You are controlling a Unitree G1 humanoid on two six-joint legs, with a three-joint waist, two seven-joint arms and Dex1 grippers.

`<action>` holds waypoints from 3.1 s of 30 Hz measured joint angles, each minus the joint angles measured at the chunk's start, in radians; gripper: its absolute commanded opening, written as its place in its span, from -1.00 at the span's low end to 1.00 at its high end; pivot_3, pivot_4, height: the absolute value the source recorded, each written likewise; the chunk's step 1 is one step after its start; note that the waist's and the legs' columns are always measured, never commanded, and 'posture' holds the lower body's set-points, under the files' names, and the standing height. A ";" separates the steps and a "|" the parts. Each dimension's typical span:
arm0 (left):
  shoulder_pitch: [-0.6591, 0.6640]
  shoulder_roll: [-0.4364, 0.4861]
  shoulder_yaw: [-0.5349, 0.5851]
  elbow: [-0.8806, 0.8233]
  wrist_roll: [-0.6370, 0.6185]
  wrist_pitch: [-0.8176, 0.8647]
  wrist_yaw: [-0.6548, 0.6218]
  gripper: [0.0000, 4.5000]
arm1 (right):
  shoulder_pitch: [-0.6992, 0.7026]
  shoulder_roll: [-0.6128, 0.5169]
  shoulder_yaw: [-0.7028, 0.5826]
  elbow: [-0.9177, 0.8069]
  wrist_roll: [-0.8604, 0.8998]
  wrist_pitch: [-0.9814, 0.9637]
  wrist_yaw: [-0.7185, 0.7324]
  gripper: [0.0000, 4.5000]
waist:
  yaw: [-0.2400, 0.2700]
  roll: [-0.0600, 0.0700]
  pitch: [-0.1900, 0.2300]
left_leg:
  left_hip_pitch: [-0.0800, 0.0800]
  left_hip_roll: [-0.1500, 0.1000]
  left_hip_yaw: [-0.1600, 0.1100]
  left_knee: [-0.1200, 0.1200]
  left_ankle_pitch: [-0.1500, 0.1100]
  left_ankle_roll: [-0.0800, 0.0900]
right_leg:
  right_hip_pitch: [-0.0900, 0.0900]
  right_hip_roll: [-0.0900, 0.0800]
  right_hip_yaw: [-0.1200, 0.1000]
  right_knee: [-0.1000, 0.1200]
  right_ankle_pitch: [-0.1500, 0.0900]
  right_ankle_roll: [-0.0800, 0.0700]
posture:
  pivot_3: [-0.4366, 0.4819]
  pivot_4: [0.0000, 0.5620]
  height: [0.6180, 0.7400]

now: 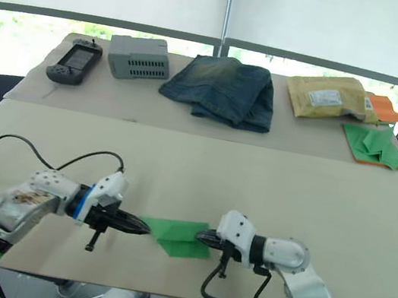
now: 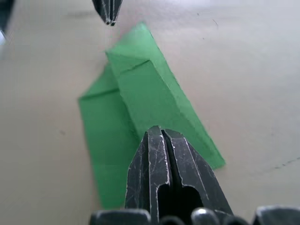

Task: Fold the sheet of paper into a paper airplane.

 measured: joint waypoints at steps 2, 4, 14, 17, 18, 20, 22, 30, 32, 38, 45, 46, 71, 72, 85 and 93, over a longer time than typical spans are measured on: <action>0.020 0.023 0.047 -0.019 -0.043 0.038 0.005 -1.00 | -0.036 -0.026 -0.069 -0.046 0.099 0.109 0.003 -0.73 | 0.000 0.001 0.002 | 0.000 0.000 -0.001 0.000 0.000 0.000 | 0.000 0.000 0.000 0.000 0.000 0.000 | -0.05 -0.47 0.81; 0.032 0.037 0.103 -0.029 -0.087 0.082 0.025 -0.88 | -0.089 -0.062 -0.139 -0.085 0.184 0.215 0.004 -0.44 | 0.003 0.001 0.002 | 0.000 0.000 0.000 0.000 0.000 0.000 | 0.000 0.000 -0.001 0.000 0.000 0.000 | -0.05 -0.47 0.81; 0.090 0.036 0.256 -0.099 -0.186 0.144 0.136 0.08 | -0.131 -0.117 -0.143 -0.046 0.284 0.455 0.027 0.33 | 0.003 0.001 0.002 | -0.002 -0.001 0.001 0.000 0.000 0.000 | 0.000 -0.002 -0.001 -0.002 0.000 0.001 | -0.05 -0.47 0.81; 0.126 0.036 0.262 -0.120 -0.185 0.140 0.158 0.08 | -0.157 -0.085 -0.093 0.014 0.269 0.455 0.043 0.33 | 0.001 0.001 0.002 | -0.001 -0.001 0.001 0.000 0.000 0.000 | 0.000 -0.001 -0.002 -0.002 0.000 0.001 | -0.05 -0.47 0.81; 0.129 0.035 0.259 -0.123 -0.182 0.136 0.162 0.08 | -0.171 -0.074 -0.081 0.032 0.261 0.455 0.046 0.33 | 0.002 0.001 0.002 | -0.002 -0.001 0.001 0.000 0.000 0.000 | -0.001 -0.001 -0.002 -0.002 0.000 0.000 | -0.05 -0.47 0.81; 0.146 0.036 0.255 -0.130 -0.169 0.125 0.173 0.08 | -0.209 -0.056 -0.056 0.076 0.256 0.457 0.066 0.33 | 0.003 0.001 0.002 | -0.001 -0.001 0.001 0.000 0.000 0.000 | 0.000 -0.001 -0.001 -0.002 0.000 0.000 | -0.05 -0.47 0.81; 0.155 0.036 0.252 -0.132 -0.163 0.123 0.181 0.09 | -0.219 -0.043 -0.055 0.097 0.256 0.457 0.078 0.22 | 0.004 0.001 0.002 | -0.002 -0.001 0.001 0.000 0.000 0.000 | -0.001 -0.001 -0.002 -0.002 0.000 0.000 | -0.05 -0.47 0.81; 0.190 0.061 0.226 -0.130 -0.118 0.097 0.190 0.10 | -0.223 -0.038 -0.020 0.115 0.256 0.457 0.159 -0.95 | 0.007 0.001 0.002 | -0.002 -0.001 0.001 0.000 0.000 0.000 | -0.001 -0.002 -0.001 -0.002 0.001 0.001 | -0.05 -0.47 0.81; 0.189 0.060 0.221 -0.129 -0.117 0.096 0.188 0.10 | -0.223 -0.038 -0.019 0.121 0.255 0.453 0.173 -0.98 | 0.007 0.001 0.002 | -0.002 -0.001 0.001 0.000 0.000 0.000 | -0.001 -0.001 -0.002 -0.002 0.001 0.001 | -0.05 -0.47 0.81; 0.154 0.052 0.214 -0.114 -0.117 0.085 0.186 0.10 | -0.238 -0.047 -0.027 0.121 0.251 0.452 0.196 -0.98 | 0.007 0.001 0.002 | -0.002 -0.001 0.001 0.000 0.000 0.000 | -0.001 -0.001 -0.002 -0.002 0.001 0.001 | -0.05 -0.47 0.81; 0.118 0.035 0.212 -0.071 -0.124 0.084 0.183 0.10 | -0.367 -0.028 -0.107 0.096 0.195 0.279 0.148 -0.98 | 0.003 0.001 0.002 | -0.002 0.000 0.001 -0.001 0.000 -0.001 | -0.002 0.000 -0.002 -0.002 0.000 0.001 | -0.05 -0.47 0.81; 0.115 0.032 0.211 -0.066 -0.124 0.082 0.183 0.10 | -0.368 -0.021 -0.106 0.092 0.175 0.245 0.144 -0.98 | 0.004 0.001 0.002 | -0.002 0.000 0.001 -0.001 0.000 -0.001 | -0.002 0.000 -0.002 -0.002 0.000 0.001 | -0.05 -0.47 0.81; 0.087 0.008 0.190 -0.040 -0.164 0.111 0.178 0.10 | -0.231 -0.052 0.019 0.528 -0.808 -1.272 -0.438 -0.98 | -0.011 0.001 0.003 | 0.002 -0.002 0.004 0.001 0.000 -0.001 | 0.000 -0.002 0.002 0.000 0.001 -0.001 | -0.05 -0.47 0.81; 0.080 0.008 0.190 -0.040 -0.164 0.111 0.177 0.10 | -0.231 -0.058 0.019 0.535 -0.814 -1.276 -0.446 -0.98 | -0.013 0.001 0.003 | 0.002 -0.002 0.004 0.001 0.000 -0.001 | 0.000 -0.001 0.002 0.000 0.001 0.000 | -0.05 -0.47 0.81; 0.055 0.008 0.172 -0.027 -0.164 0.116 0.167 0.10 | -0.237 -0.125 0.054 0.613 -0.837 -1.329 -0.527 -0.13 | -0.020 0.001 0.003 | 0.002 -0.002 0.004 0.001 0.000 -0.001 | 0.001 -0.002 0.003 0.000 0.002 -0.001 | -0.05 -0.47 0.81; 0.018 0.010 0.156 0.009 -0.162 0.128 0.137 0.10 | -0.210 -0.292 0.056 0.477 -0.503 -1.185 -0.367 0.65 | -0.022 0.001 0.003 | 0.002 -0.002 0.003 0.000 -0.001 -0.001 | 0.002 -0.001 0.003 0.000 0.001 0.000 | -0.05 -0.47 0.81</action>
